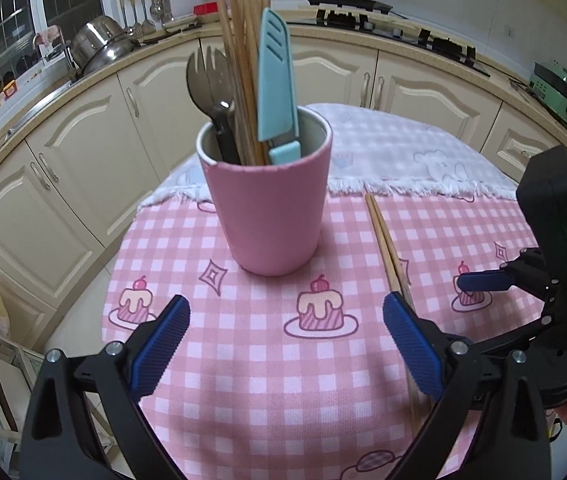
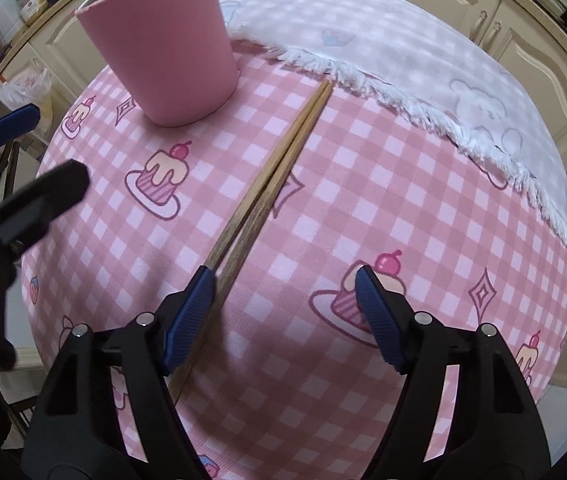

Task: Organize utensils
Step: 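Grasp a wooden chopstick with the right gripper while the left gripper grasps another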

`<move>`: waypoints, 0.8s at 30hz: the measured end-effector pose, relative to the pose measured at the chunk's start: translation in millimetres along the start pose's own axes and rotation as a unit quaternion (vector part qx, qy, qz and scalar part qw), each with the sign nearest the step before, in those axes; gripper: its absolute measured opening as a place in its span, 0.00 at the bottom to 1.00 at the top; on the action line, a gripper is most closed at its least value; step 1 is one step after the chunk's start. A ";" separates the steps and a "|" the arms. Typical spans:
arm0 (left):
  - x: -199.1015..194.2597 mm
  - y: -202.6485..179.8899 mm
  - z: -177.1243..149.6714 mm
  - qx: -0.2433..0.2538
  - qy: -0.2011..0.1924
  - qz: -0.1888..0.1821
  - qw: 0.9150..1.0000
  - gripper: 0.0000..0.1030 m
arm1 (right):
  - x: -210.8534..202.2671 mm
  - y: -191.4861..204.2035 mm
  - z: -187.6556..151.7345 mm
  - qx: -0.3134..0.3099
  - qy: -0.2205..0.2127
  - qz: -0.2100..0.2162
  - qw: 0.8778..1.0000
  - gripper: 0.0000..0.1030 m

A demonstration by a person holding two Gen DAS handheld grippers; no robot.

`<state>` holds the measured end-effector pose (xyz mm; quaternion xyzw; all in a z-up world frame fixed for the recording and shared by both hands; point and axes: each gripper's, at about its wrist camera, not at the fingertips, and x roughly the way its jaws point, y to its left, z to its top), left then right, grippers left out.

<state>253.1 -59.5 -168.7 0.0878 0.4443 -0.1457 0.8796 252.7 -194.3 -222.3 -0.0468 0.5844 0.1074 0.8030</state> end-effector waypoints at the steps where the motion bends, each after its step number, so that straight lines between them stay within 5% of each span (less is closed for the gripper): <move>1: 1.5 -1.7 -0.1 -0.001 0.003 -0.001 1.000 0.92 | 0.4 2.3 0.4 -0.005 0.000 -0.002 1.000 0.68; 10: 14.9 -18.7 -1.0 0.019 0.031 -0.007 0.999 0.92 | -5.8 -11.0 -7.5 -0.019 0.003 -0.017 1.000 0.33; 18: 45.8 -46.7 5.7 0.053 0.086 -0.025 0.995 0.92 | -11.7 -41.2 -9.4 -0.007 0.012 -0.005 1.000 0.31; 22: 63.3 -55.8 10.2 0.061 0.123 -0.031 0.990 0.64 | -8.8 -45.9 0.6 -0.019 0.015 0.000 1.000 0.31; 24: 71.5 -61.2 11.1 0.068 0.143 -0.037 0.987 0.58 | -6.3 -47.0 9.0 -0.025 0.019 0.004 0.999 0.31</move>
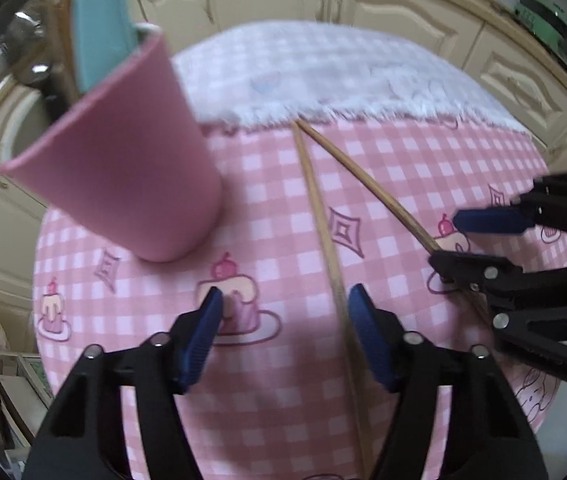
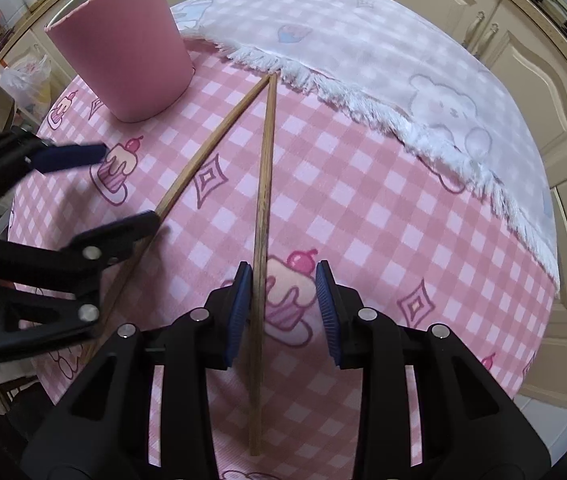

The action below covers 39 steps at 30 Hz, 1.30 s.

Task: Organize utensils
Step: 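Grasp a wooden chopstick with the right gripper while the left gripper grasps another, then lift both chopsticks over the pink cup and open both grippers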

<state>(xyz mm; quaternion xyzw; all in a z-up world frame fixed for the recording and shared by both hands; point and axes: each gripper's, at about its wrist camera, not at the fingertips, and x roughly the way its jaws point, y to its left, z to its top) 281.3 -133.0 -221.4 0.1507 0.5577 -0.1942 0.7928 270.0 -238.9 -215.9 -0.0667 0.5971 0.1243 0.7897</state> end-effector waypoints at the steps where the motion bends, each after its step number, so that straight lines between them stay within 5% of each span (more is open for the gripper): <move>1: 4.1 -4.4 1.1 0.008 0.011 0.002 1.000 0.57 | 1.5 -1.2 4.4 -0.003 0.003 0.006 1.000 0.31; 3: 5.6 -10.2 3.8 0.024 0.013 0.012 1.000 0.56 | 3.4 -0.7 11.9 -0.009 0.009 0.012 1.000 0.31; 5: 6.6 -12.3 8.4 0.030 0.024 -0.001 0.999 0.45 | 4.9 3.5 13.7 -0.018 0.014 0.013 1.000 0.30; 7: 9.4 -13.2 13.8 0.029 0.034 -0.013 0.999 0.40 | 6.6 1.2 20.6 -0.017 0.014 0.014 1.000 0.22; 8: 9.1 -14.0 15.1 0.037 0.034 -0.016 0.999 0.29 | 6.8 0.9 21.9 -0.020 0.013 0.011 1.000 0.11; 10: 8.1 -17.2 16.4 0.048 0.036 -0.020 0.998 0.09 | 6.6 -0.6 21.2 -0.025 0.008 0.011 1.000 0.07; 17: -0.3 -22.0 3.8 0.042 0.009 -0.042 0.998 0.05 | -5.0 -19.0 1.3 0.022 -0.023 0.052 0.998 0.06; 27: -41.0 -2.4 -14.9 -0.008 -0.078 -0.083 0.994 0.05 | -50.7 -31.9 -19.6 0.078 -0.126 0.099 0.984 0.06; 34: -98.2 19.8 -15.0 -0.029 -0.187 -0.077 0.979 0.05 | -99.1 -25.5 -8.9 0.080 -0.227 0.120 0.963 0.06; 39: -148.1 39.6 -13.7 -0.039 -0.282 -0.060 0.957 0.05 | -141.5 -18.3 8.9 0.073 -0.316 0.142 0.935 0.06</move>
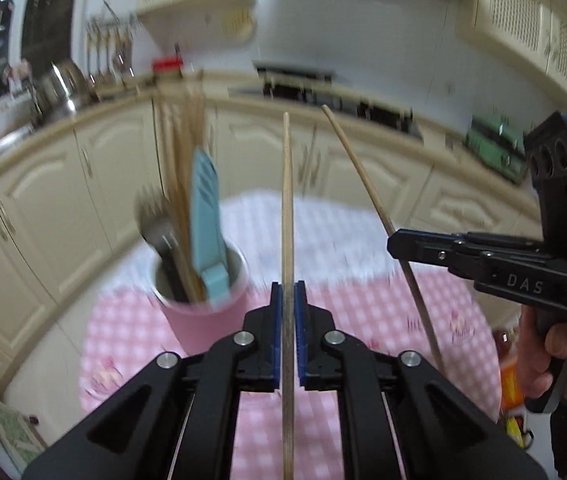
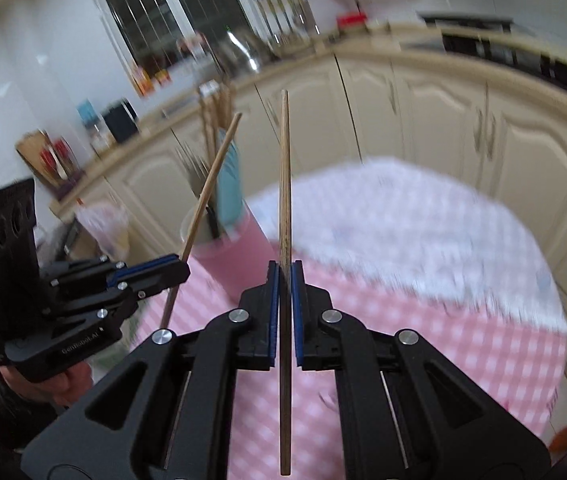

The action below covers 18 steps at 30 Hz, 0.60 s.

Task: Organize utensils
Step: 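Lift both chopsticks over the pink cup and open both grippers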

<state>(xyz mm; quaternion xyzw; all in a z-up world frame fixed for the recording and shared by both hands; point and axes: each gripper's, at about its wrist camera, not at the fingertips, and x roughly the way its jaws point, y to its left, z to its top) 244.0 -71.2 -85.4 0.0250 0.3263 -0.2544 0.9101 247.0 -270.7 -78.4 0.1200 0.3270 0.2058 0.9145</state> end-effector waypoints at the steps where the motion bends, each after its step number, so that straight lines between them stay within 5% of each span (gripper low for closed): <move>1: -6.2 4.2 5.7 -0.003 -0.016 0.003 1.000 0.05 | -1.5 5.3 8.7 0.000 -0.020 0.007 1.000 0.06; 9: -39.6 42.6 48.3 -0.045 -0.142 0.016 0.989 0.05 | 9.2 42.0 58.2 -0.010 -0.133 0.039 0.990 0.06; 18: -37.6 72.2 74.3 -0.084 -0.231 0.017 0.969 0.05 | 46.4 60.2 87.4 -0.012 -0.180 0.048 0.982 0.06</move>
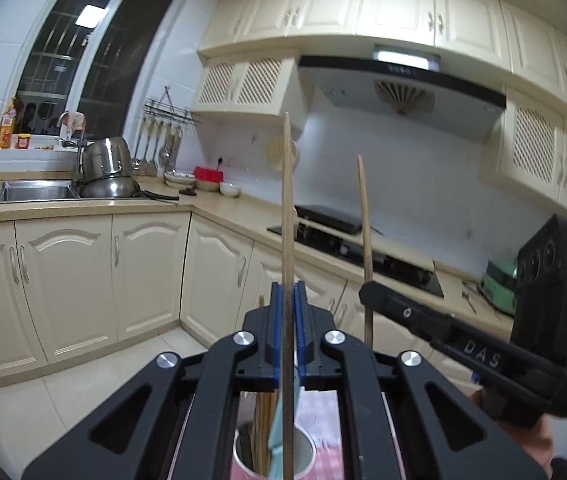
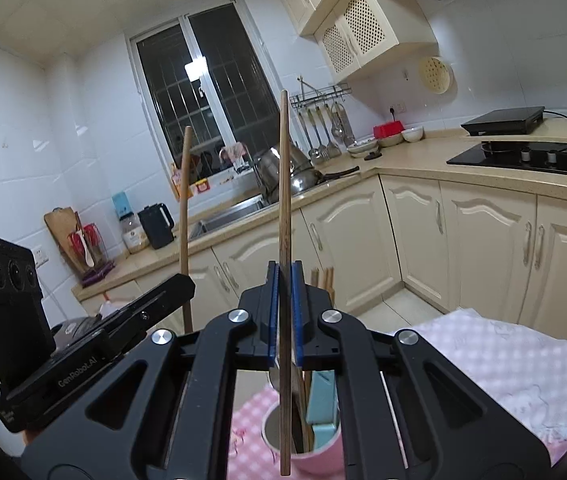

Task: Organize utensils
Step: 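Lift both chopsticks over the pink cup and open both grippers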

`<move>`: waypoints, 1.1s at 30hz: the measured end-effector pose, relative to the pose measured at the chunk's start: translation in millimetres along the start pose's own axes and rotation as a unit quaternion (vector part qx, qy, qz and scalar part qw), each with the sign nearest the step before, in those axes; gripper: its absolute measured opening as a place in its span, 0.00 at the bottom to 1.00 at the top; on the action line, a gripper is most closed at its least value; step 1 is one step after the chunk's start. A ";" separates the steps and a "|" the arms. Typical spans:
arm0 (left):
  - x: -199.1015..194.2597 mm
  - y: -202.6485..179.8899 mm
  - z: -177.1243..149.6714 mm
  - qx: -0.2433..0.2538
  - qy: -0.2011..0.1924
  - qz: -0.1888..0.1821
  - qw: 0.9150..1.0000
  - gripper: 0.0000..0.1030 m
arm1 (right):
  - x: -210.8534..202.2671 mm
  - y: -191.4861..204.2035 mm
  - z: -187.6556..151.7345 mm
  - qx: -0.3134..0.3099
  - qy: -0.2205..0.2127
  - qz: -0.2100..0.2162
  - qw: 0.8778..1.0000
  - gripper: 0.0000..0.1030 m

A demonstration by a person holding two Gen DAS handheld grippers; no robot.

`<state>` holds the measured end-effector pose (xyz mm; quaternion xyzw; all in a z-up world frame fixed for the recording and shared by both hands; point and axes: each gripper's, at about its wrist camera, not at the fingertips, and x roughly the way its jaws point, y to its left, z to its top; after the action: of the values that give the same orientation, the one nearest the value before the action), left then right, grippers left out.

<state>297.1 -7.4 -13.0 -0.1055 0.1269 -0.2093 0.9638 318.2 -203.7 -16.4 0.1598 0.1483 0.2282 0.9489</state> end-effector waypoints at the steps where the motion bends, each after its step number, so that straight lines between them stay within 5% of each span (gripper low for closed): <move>1: 2.6 2.2 0.3 -0.003 -0.005 0.000 1.000 0.05 | 2.3 -0.3 0.1 0.000 -0.003 -0.001 1.000 0.06; 9: 28.1 15.5 -9.9 -0.011 -0.028 0.000 1.000 0.05 | 22.6 -5.7 -12.5 -0.006 -0.014 -0.015 1.000 0.06; 24: 50.9 29.1 -51.1 -0.003 0.017 0.016 1.000 0.12 | 39.4 -21.8 -47.2 -0.003 0.050 -0.032 0.998 0.09; 25: 47.8 30.1 -51.9 -0.002 0.021 0.018 1.000 0.30 | 37.4 -22.9 -47.5 -0.002 0.052 -0.034 0.998 0.13; 26: 44.2 30.7 -52.4 -0.004 0.019 0.022 1.000 0.46 | 32.0 -25.2 -47.6 0.003 0.050 -0.044 0.998 0.35; 27: 38.6 32.3 -52.3 -0.007 0.012 0.029 0.999 0.51 | 27.4 -29.1 -46.5 0.012 0.043 -0.055 0.997 0.57; 29: 25.0 36.4 -49.7 -0.015 0.007 0.039 0.999 0.75 | 16.7 -36.1 -44.2 0.029 0.034 -0.053 0.998 0.77; 31: 14.1 35.9 -47.4 -0.015 0.003 0.050 0.999 0.85 | 5.0 -39.2 -42.2 0.035 0.031 -0.060 0.997 0.79; 33: 2.1 32.3 -44.0 -0.009 0.006 0.059 0.998 0.89 | -4.5 -40.2 -39.3 0.038 0.028 -0.064 0.997 0.92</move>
<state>298.4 13.9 -63.3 -0.1051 0.1406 -0.1513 0.9728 316.0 -230.5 -66.0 0.1795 0.1930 0.1657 0.9503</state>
